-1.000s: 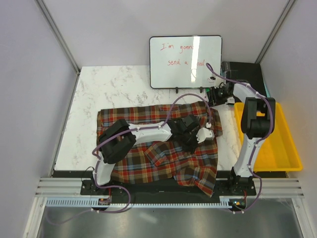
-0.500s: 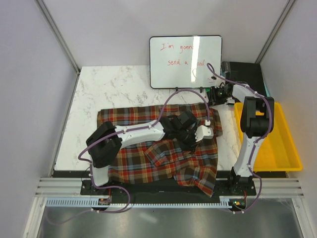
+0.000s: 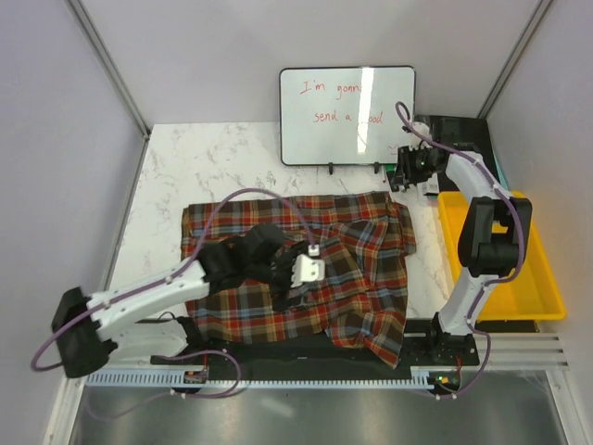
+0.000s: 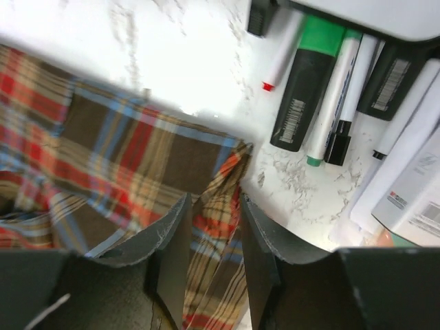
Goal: Fold and stack the long sleeve shirts
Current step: Fold the shirt
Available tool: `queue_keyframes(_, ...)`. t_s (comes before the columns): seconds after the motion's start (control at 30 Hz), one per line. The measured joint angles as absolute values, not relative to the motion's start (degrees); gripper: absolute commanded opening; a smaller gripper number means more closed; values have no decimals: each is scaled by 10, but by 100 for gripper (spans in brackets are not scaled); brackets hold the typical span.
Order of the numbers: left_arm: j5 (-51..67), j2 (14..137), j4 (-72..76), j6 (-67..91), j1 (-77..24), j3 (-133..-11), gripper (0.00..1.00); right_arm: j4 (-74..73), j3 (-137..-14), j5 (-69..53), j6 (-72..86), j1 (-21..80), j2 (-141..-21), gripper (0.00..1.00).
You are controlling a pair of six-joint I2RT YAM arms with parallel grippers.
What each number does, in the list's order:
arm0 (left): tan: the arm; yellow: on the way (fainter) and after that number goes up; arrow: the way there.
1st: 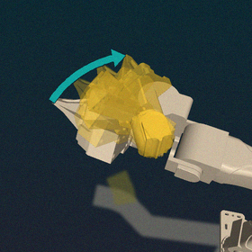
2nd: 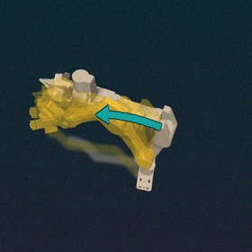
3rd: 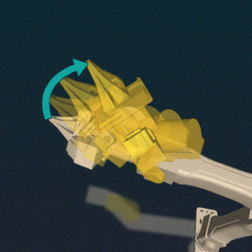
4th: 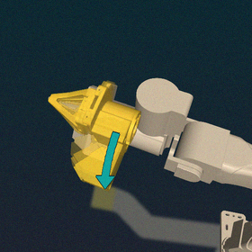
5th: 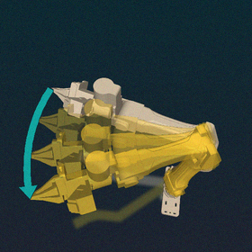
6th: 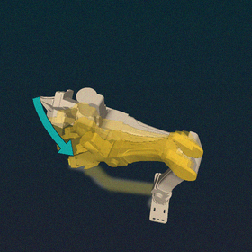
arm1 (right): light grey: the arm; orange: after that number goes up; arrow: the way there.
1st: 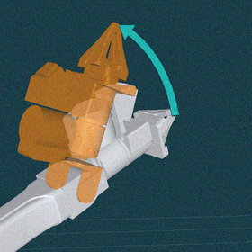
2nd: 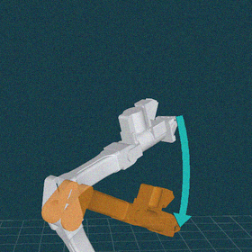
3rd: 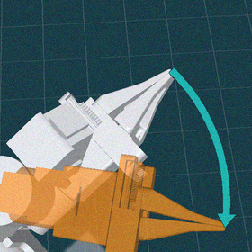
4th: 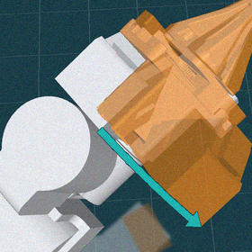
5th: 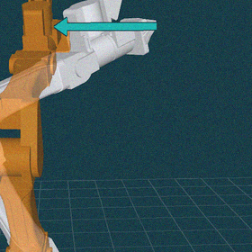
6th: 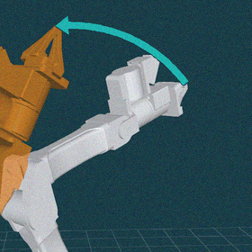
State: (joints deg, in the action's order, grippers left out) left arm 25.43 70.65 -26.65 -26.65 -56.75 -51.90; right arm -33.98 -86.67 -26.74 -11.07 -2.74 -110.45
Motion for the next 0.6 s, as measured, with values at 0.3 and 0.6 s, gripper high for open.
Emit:
queue_keyframes(0.3, 93, 531, -248, -356, -610, -298, 84, -356, -850, -307, -113, 12, -1015, 40)
queue_keyframes(0.6, -91, 539, -144, -340, -778, -244, 83, -373, -828, -315, -111, 49, -1042, 39)
